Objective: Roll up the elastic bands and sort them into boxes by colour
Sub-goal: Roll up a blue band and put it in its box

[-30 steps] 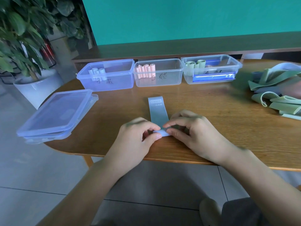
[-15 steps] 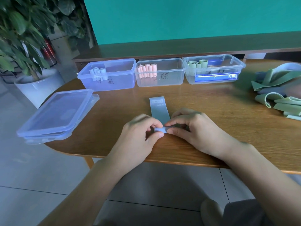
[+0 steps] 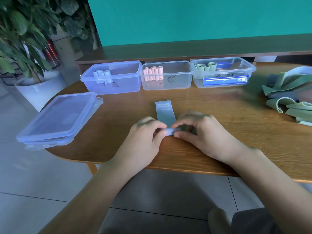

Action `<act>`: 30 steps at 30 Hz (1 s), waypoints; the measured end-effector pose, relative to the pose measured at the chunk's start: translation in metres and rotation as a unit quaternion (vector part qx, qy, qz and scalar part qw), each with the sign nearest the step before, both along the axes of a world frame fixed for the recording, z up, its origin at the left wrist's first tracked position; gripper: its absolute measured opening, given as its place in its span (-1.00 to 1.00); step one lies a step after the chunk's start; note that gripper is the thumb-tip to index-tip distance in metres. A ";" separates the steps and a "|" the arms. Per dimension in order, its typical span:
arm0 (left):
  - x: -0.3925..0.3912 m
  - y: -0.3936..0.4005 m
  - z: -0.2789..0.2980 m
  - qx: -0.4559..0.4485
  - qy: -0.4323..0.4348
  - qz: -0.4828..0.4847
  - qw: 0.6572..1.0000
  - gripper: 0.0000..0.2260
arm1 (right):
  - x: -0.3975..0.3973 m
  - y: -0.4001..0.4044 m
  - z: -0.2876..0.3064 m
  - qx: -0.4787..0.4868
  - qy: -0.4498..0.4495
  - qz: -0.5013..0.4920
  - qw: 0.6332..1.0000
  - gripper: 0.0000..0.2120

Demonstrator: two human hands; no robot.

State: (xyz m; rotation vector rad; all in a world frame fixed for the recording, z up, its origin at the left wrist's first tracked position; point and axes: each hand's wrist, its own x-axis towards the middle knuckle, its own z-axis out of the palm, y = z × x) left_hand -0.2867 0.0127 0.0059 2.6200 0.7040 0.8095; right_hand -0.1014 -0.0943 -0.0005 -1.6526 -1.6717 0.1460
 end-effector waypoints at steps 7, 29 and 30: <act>0.002 0.003 0.000 0.007 -0.043 -0.003 0.999 -0.88 | 0.005 0.008 -0.001 -0.014 -0.041 -0.015 0.999 -0.85; -0.009 -0.005 0.004 -0.068 -0.024 0.019 0.997 -0.85 | 0.003 -0.004 -0.001 -0.009 -0.019 -0.002 1.000 -0.83; -0.013 -0.008 0.003 -0.069 -0.025 0.014 0.997 -0.87 | 0.002 -0.008 0.000 -0.011 -0.008 0.005 1.000 -0.83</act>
